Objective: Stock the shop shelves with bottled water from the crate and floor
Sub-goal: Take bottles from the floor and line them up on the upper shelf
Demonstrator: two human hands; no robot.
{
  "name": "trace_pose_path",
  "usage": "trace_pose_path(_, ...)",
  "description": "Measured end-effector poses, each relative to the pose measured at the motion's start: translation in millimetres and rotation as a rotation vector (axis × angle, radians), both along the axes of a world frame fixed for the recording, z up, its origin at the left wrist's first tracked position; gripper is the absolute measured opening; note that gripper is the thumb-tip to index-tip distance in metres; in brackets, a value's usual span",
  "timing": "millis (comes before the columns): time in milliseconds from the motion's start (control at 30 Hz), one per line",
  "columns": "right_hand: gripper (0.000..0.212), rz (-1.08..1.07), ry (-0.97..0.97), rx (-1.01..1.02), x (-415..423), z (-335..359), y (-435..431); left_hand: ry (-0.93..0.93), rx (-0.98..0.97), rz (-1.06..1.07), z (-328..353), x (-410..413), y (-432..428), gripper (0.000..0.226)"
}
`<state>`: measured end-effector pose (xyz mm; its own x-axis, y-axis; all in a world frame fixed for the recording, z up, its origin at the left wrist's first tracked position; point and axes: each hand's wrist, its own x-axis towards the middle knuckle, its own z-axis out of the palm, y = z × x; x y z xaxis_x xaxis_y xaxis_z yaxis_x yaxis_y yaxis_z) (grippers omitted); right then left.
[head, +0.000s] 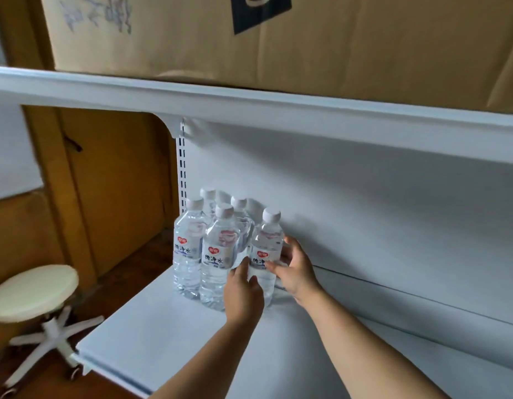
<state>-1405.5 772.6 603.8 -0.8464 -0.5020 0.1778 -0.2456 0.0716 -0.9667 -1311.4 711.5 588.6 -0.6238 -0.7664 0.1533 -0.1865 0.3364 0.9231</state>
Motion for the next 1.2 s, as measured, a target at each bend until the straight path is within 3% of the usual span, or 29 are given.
trace_pose_path(200, 0.071, -0.091, 0.135, 0.033, -9, 1, -14, 0.030, 0.085, -0.110, -1, -6, -2, 0.064)
trace_pose_path(400, 0.069, -0.163, 0.169, 0.041, -6, -2, -24, -0.061, 0.088, -0.106, 0, -11, 0, 0.069)
trace_pose_path(733, 0.060, -0.221, 0.183, 0.136, 6, 14, 5, -0.104, 0.084, -0.127, 8, 11, 22, 0.059)
trace_pose_path(933, 0.038, -0.371, 0.048, -0.183, 43, 25, 108, 0.055, -0.108, -0.397, 11, 25, 69, 0.041)
trace_pose_path(1033, 0.026, -0.540, 0.010, -0.283, 79, 26, 194, 0.145, -0.021, -0.585, 16, 25, 129, 0.038)
trace_pose_path(1200, 0.024, -0.902, 0.050, -0.263, 162, 11, 345, 0.201, 0.140, -0.994, 18, 63, 276, 0.034)
